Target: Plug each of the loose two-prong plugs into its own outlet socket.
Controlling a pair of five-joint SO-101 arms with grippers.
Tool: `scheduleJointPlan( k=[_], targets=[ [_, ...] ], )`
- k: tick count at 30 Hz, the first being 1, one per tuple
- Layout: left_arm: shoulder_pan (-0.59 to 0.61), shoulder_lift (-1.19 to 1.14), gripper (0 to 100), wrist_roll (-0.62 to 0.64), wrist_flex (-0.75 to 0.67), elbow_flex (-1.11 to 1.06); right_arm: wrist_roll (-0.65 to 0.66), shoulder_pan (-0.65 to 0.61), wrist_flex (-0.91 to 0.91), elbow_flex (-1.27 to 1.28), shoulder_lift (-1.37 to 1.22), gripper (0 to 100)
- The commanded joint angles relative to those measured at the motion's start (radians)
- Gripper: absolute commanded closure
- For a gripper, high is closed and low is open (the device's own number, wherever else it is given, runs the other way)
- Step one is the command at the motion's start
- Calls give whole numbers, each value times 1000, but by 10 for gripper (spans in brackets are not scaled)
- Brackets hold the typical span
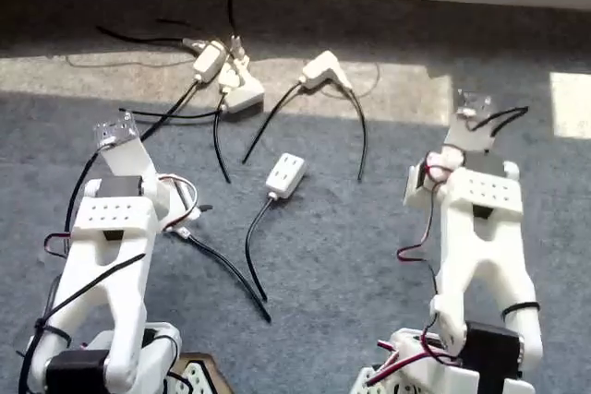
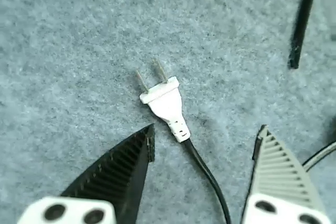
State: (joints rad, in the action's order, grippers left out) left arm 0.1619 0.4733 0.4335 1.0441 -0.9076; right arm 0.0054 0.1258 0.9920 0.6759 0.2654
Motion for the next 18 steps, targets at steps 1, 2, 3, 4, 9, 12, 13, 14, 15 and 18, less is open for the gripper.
scheduleJointPlan(
  k=[1, 2, 3, 4, 9, 12, 13, 14, 15, 18],
  targets=[
    [-16, 25, 699, 153, -23, -5, -63, -47, -294, 223, 76, 789],
    [-16, 25, 699, 175, -23, -7, -63, -53, -355, 277, 88, 789],
    [-16, 25, 699, 190, -25, -13, -60, -54, -412, 329, 99, 789],
    [-16, 25, 699, 204, -35, -22, -61, -56, -466, 372, 111, 789],
    [-15, 25, 699, 216, -176, -107, -68, -58, -561, 470, 168, 789],
    [-15, 24, 699, 216, -218, -140, -68, -58, -565, 473, 182, 789],
    [-15, 24, 698, 216, -232, -151, -68, -58, -565, 473, 182, 789],
    [-15, 24, 697, 216, -247, -163, -68, -58, -565, 475, 182, 789],
    [-15, 24, 697, 216, -269, -177, -68, -58, -565, 476, 182, 789],
    [-16, 24, 696, 218, -327, -213, -68, -58, -565, 476, 182, 789]
  ],
)
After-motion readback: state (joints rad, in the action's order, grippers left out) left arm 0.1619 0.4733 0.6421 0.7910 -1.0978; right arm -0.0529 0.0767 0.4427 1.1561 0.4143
